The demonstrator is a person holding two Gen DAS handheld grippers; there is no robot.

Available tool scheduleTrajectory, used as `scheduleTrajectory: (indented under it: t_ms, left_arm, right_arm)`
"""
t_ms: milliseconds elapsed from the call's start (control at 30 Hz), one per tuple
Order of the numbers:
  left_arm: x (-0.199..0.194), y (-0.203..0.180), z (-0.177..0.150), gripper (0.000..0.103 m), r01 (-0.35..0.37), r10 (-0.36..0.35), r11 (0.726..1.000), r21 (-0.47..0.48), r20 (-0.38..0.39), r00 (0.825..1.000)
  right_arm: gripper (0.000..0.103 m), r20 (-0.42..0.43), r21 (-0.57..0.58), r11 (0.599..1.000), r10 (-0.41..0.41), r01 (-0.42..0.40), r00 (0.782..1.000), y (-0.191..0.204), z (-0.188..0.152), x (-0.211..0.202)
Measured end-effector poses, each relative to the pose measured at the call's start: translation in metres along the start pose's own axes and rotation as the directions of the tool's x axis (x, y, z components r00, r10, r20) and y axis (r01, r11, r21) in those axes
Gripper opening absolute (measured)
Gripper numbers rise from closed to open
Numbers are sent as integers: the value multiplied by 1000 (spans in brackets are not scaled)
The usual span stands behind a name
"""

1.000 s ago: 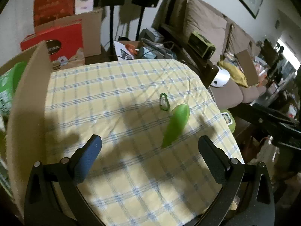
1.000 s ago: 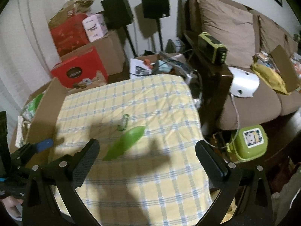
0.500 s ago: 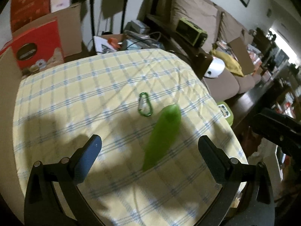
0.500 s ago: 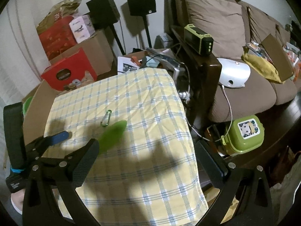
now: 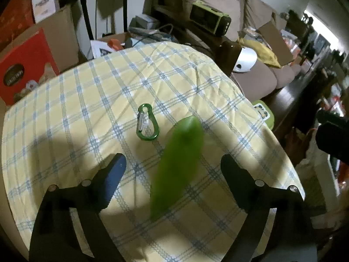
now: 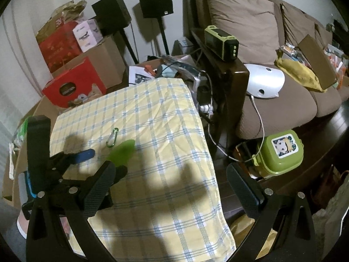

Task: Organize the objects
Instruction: 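Close the left tool on the green leaf-shaped scraper and lift it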

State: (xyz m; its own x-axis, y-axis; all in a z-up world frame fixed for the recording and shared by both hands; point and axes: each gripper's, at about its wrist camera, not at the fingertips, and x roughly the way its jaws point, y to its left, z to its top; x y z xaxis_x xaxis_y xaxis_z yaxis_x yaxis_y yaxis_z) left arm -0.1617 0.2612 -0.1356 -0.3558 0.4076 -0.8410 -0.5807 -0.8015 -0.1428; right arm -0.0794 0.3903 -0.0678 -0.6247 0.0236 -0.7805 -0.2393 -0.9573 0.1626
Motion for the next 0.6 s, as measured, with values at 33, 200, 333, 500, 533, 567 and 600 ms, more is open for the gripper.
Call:
scheduleTrajectory:
  t_ms: [33,200,333,500,533,567,600]
  left_arm:
    - [0,-3,-1,79,1,-1,1000,15,3,1000]
    - [0,-13,-4,50,-59,58,995,82,21,998]
    - [-1,-13,-2,33,-65,64,995,80,21,998]
    - [-3,-10,-4,31,-34,33,998,58,24,999]
    - [-4,-8,-4,31,-28,27,998,51,22,999]
    - [-6,-6,-5,31,-21,20,999,39,20,1000]
    - [-10,-2,-6,31,-15,15,1000,23,22,1000]
  right_arm:
    - [102,-1,1,1000,-2,2,1000,-1,0,0]
    - [102,-10,1,1000,-1,1,1000,-2,-2,4]
    - [102,-12,3,1000,7,-7,1000,-1,-2,5]
    - [102,-10,0,1000,5,-5,1000,-1,-1,4]
    - [102,-10,-1,1000,3,-4,1000,-1,-1,4]
    - [102,-11,-4,1000,3,-3,1000,-1,0,4]
    - [102,-11,-4,1000,3,-3,1000,-1,-1,4]
